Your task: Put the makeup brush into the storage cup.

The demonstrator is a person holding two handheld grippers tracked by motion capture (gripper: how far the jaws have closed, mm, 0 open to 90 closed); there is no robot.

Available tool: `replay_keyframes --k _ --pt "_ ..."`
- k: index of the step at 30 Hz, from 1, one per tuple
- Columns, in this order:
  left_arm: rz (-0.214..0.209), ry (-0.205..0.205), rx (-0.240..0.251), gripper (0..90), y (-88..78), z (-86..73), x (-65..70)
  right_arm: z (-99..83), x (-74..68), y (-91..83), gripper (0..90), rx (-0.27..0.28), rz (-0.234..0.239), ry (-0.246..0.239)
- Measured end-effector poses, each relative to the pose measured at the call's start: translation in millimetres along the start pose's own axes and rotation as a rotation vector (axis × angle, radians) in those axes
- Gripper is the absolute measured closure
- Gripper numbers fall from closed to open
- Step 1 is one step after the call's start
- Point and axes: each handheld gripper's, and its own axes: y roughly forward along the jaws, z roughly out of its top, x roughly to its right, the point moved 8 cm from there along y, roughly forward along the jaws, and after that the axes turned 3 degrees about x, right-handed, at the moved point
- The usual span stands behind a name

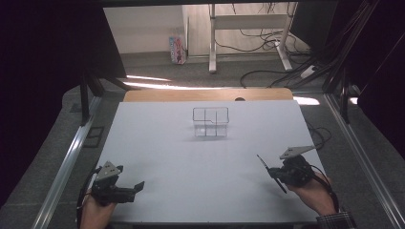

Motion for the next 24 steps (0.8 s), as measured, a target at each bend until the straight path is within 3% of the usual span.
replay_keyframes --k 13,24 --pt "-0.001 0.009 -0.005 0.7 1.5 1.1 1.0 7.1 1.0 -14.2 83.7 0.131 -0.041 0.028" --pt "0.001 0.011 -0.006 0.7 1.5 0.7 0.8 12.9 1.1 -18.5 83.7 0.188 -0.036 0.048"
